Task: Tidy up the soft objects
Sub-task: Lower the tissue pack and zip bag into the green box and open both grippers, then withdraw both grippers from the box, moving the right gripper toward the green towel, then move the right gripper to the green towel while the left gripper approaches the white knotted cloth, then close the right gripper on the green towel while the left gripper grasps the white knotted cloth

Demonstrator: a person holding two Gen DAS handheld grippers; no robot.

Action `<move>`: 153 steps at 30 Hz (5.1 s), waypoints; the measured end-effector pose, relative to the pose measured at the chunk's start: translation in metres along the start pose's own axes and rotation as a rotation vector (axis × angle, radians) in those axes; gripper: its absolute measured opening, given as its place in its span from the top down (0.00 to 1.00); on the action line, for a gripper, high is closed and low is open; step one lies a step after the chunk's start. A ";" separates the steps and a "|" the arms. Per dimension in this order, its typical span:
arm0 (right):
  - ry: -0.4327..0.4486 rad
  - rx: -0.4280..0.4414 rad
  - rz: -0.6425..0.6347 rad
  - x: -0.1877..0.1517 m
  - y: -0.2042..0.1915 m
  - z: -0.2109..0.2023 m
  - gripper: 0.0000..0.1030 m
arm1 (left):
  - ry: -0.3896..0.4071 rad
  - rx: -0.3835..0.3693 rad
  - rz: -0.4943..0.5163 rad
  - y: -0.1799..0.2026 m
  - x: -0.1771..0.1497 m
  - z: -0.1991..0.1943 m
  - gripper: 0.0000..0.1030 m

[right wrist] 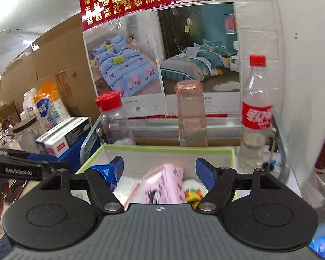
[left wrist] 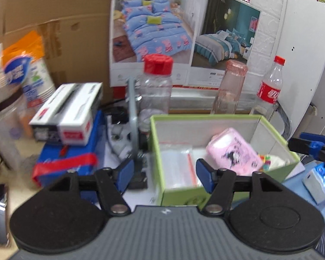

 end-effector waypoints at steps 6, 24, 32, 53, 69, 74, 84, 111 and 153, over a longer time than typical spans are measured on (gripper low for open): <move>-0.040 -0.047 0.031 -0.058 0.003 -0.048 0.41 | -0.067 0.078 -0.029 -0.027 -0.067 -0.031 0.36; -0.382 0.056 -0.175 -0.067 -0.056 -0.002 0.41 | -0.143 0.119 -0.129 -0.075 -0.112 -0.047 0.36; -0.577 0.011 -0.291 -0.074 -0.074 0.065 0.41 | -0.160 0.124 -0.153 -0.089 -0.112 -0.031 0.36; -0.689 0.301 -0.861 -0.122 -0.152 0.006 0.40 | -0.205 0.126 -0.165 -0.094 -0.113 -0.011 0.36; -0.613 0.059 -0.238 -0.079 -0.016 0.035 0.36 | -0.217 0.116 -0.139 -0.088 -0.113 -0.012 0.36; -0.596 -0.093 -0.091 -0.087 0.049 0.013 0.34 | -0.220 0.119 -0.135 -0.088 -0.112 -0.011 0.36; -0.469 -0.233 -0.059 -0.097 0.080 -0.044 0.34 | -0.227 0.095 -0.095 -0.063 -0.102 -0.004 0.36; -0.220 -0.342 0.191 -0.028 0.122 0.027 0.33 | -0.240 0.111 -0.065 -0.059 -0.086 0.028 0.36; -0.202 -0.201 0.271 -0.135 0.078 -0.043 0.33 | -0.299 0.050 -0.165 -0.074 -0.108 0.017 0.27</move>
Point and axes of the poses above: each gripper's, at about its wrist camera, not at the fingertips, and z roughly the way its jaws point, y to its right, x to its top, the point moved 4 cm from there along z, roughly the way its jaws point, and after that the axes turned 1 degree about x, right-handed, at the moved point
